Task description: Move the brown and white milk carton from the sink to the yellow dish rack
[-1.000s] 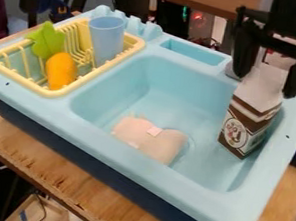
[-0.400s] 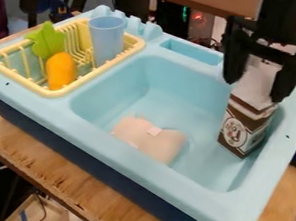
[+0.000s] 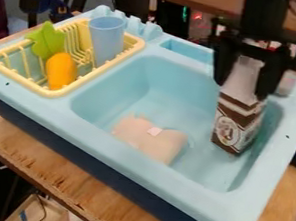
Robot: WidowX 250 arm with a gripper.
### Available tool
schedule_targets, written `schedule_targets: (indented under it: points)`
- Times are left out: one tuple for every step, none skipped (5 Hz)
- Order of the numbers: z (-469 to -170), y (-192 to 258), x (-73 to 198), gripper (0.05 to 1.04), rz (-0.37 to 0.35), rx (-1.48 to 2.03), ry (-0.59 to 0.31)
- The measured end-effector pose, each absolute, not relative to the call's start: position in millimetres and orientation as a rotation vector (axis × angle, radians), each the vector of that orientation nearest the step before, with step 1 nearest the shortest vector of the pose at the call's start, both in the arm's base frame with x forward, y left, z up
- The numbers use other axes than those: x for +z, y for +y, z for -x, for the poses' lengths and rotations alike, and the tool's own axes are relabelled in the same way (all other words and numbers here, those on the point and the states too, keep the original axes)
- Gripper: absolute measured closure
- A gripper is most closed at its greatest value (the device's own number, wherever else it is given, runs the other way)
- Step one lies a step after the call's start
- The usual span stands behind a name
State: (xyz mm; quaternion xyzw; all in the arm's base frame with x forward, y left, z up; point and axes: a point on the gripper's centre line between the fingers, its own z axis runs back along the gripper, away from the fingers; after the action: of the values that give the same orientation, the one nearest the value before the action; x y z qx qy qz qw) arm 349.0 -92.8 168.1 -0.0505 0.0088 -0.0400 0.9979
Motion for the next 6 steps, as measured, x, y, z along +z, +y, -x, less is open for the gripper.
schedule_targets:
  points:
    - [-333,-87,199,0.280,0.140,-0.080,0.009]
    - [-314,-83,247,0.280,0.137,-0.077,0.003]
    - [-292,-68,282,0.280,0.067,-0.055,0.070]
    - [-277,-33,299,0.280,-0.025,-0.008,0.118]
    - [-273,9,314,0.280,-0.047,0.009,0.085]
    - [-271,51,328,0.280,-0.045,0.042,0.026]
